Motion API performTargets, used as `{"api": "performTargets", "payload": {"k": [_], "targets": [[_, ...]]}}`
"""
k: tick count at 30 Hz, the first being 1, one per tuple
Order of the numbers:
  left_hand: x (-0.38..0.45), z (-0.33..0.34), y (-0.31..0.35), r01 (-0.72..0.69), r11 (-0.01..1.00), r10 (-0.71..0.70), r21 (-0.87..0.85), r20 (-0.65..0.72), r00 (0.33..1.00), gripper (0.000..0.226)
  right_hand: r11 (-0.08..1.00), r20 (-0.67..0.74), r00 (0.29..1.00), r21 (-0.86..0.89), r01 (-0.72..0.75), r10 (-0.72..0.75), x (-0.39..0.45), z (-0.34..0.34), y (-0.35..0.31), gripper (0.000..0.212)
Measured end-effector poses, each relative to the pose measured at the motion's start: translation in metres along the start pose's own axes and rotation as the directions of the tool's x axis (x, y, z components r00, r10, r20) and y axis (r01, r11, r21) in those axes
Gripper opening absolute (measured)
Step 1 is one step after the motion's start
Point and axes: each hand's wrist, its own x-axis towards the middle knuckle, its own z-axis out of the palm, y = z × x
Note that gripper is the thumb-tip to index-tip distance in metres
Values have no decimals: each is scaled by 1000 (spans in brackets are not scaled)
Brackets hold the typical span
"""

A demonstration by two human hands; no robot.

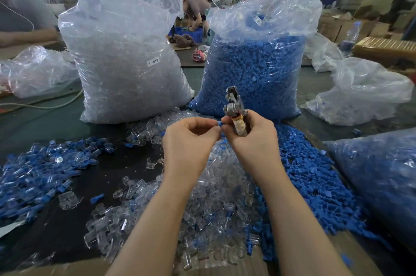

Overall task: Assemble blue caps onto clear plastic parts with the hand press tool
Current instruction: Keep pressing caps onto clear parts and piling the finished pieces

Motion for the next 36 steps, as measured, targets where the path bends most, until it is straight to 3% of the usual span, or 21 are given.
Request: {"api": "performTargets", "payload": {"k": [11,25,36], "targets": [[-1,0,-3,-22,999,23,43,-34,999,9,996,126,991,76,-41,31,0,-7,1,15],[3,-7,1,52,949,-29,-312,77,997,10,993,394,912,-71,-99,119,-1,-22,4,9],[4,-9,1,46,945,-8,-324,118,993,9,985,407,909,-172,-21,91,-1,-20,2,10]]}}
